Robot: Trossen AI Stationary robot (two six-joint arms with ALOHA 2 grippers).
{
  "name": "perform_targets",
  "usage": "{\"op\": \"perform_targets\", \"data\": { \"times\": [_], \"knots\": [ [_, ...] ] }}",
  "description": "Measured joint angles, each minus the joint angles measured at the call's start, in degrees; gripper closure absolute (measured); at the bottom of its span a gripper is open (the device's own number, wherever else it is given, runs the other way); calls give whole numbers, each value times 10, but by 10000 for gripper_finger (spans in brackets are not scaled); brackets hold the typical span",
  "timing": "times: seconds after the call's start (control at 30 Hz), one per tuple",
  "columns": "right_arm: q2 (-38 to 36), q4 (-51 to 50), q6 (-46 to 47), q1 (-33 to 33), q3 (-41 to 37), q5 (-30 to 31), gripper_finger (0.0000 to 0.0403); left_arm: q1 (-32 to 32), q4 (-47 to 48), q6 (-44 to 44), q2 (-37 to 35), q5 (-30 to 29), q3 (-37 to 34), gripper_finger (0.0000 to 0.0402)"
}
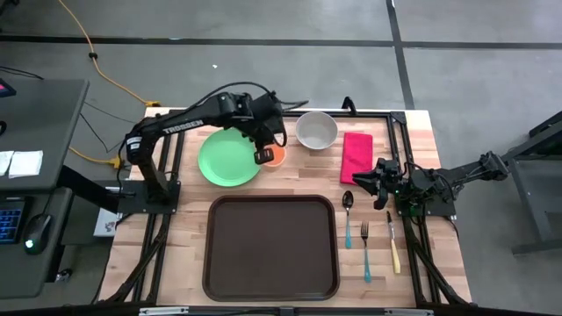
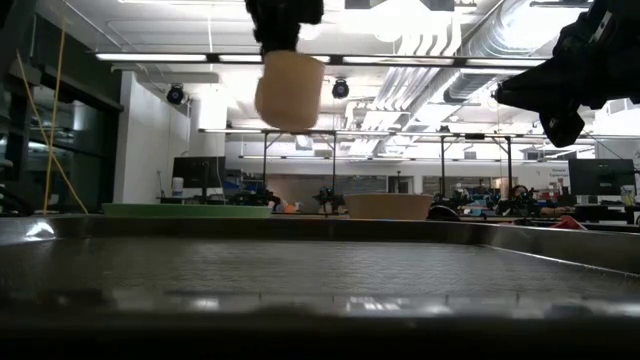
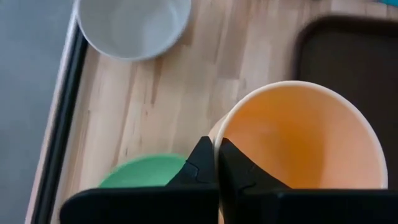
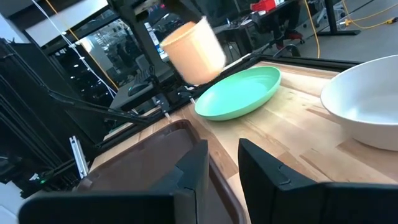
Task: Set up tray
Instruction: Put the orange cup on the brown tray
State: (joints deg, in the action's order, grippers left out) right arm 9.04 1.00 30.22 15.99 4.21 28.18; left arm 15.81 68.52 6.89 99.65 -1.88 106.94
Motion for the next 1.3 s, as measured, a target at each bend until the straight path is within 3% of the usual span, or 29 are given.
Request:
{"op": "perform_targets", "data": {
  "times": [0.47,1.0,1.3],
  "knots": [
    [0,1,-2,0,0,-6,336,-123,33,-101,-90,-107,-9,380],
    [0,1,9,0,0,-17,336,-250,17,-337,-217,-190,-183,371],
    [0,1,24,0,0,-17,336,-295,25,-392,-227,-208,-202,374]
  ]
}}
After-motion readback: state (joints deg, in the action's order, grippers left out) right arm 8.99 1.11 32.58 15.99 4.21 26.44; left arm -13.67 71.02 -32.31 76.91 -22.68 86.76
